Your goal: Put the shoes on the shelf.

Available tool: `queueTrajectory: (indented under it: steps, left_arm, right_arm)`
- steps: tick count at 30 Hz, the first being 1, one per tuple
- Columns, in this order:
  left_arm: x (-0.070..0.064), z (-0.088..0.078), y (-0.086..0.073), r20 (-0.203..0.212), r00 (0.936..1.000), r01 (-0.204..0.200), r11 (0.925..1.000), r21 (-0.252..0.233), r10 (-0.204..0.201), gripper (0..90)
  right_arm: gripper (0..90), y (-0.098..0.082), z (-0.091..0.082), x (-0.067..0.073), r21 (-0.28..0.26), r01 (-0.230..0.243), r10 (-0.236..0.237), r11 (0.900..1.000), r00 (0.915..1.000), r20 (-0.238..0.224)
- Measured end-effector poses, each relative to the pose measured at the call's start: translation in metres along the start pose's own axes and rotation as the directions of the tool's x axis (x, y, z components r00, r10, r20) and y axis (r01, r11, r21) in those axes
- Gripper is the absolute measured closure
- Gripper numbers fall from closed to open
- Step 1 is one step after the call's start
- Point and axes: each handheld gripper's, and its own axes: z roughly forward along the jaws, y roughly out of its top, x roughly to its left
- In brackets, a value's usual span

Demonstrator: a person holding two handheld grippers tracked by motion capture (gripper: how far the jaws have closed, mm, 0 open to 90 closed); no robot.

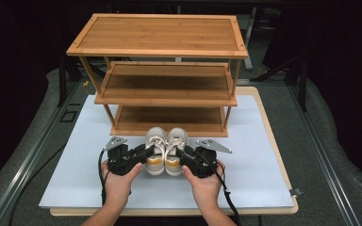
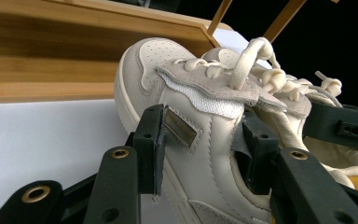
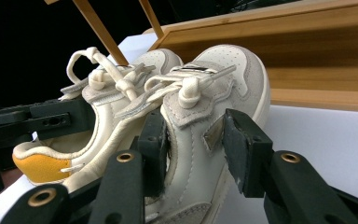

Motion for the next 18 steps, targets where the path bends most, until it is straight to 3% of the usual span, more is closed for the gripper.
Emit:
queueTrajectory:
  steps: [8,18]
  left_arm:
    - [-0.002,-0.005,0.008,0.01,1.0,0.0,1.0,-0.007,0.0,57.8]
    - [-0.008,-0.013,0.02,0.022,0.9997,-0.004,0.9995,-0.031,0.005,57.8]
  right_arm:
    - [60.8,0.007,-0.005,0.003,0.005,-0.001,0.001,1.0,0.9999,-0.01]
    - [60.8,0.019,-0.014,0.01,-0.031,0.016,-0.016,0.999,0.9999,-0.006]
